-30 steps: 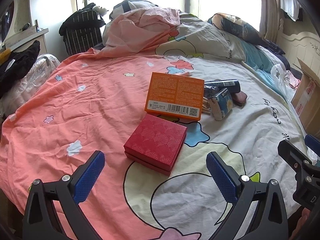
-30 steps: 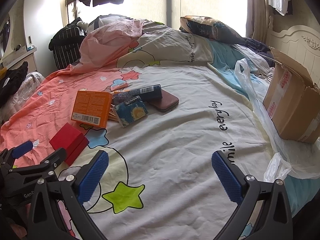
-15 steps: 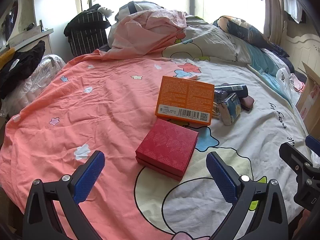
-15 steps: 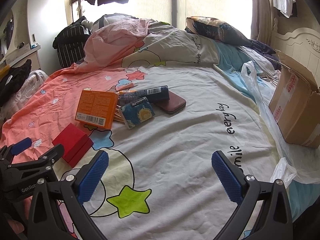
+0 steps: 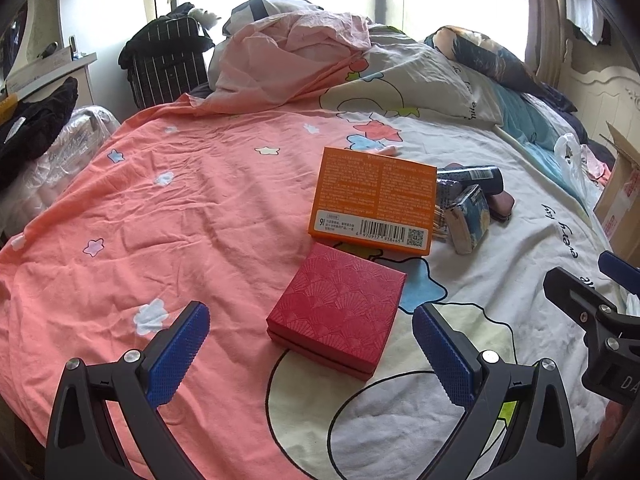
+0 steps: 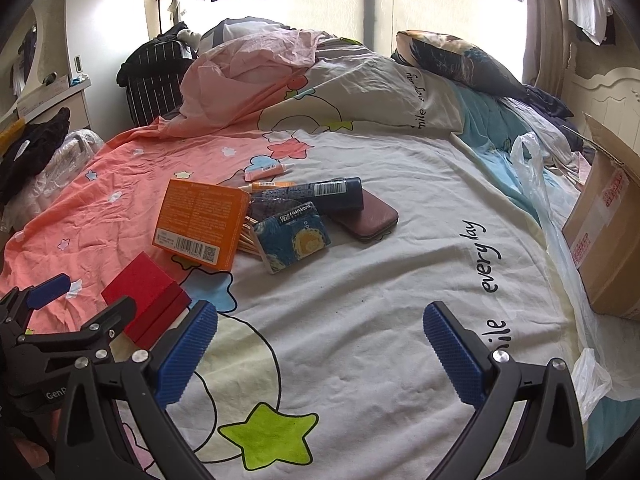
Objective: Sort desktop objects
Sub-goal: 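Move left tool toward red box while right tool moves toward blue tissue pack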
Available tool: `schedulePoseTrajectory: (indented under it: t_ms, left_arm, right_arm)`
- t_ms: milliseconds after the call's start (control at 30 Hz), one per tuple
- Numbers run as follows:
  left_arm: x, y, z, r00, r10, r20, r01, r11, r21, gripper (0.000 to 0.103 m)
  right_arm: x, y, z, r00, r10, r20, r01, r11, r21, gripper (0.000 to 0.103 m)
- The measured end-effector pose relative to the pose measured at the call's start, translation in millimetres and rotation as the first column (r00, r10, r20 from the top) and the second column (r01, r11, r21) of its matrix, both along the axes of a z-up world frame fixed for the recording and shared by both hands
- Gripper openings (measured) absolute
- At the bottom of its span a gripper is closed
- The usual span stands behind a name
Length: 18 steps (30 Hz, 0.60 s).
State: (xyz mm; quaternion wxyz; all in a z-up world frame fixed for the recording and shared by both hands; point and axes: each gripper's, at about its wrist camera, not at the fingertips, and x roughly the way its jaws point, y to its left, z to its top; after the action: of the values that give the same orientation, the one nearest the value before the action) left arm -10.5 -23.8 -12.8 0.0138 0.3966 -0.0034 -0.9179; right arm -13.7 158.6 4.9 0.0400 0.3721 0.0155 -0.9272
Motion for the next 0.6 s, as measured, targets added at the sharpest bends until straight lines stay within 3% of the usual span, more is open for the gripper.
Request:
schedulePoseTrajectory:
  t_ms: [267,600]
  left_arm:
    - [-15,13,-13,0.999,-0.03,0.029,0.031,0.998,-0.055,0.103]
    - [-24,4,-18,0.999,-0.037,0.039,0.039,0.999,-0.03,0.103]
  right_arm:
    - [-14,-3,-4,1.0,0.002,0.014,-0.002,1.0,0.014,0.103]
    - [-27,-9,-10,1.0,0.004,0.024,-0.004,1.0,0.025,0.103]
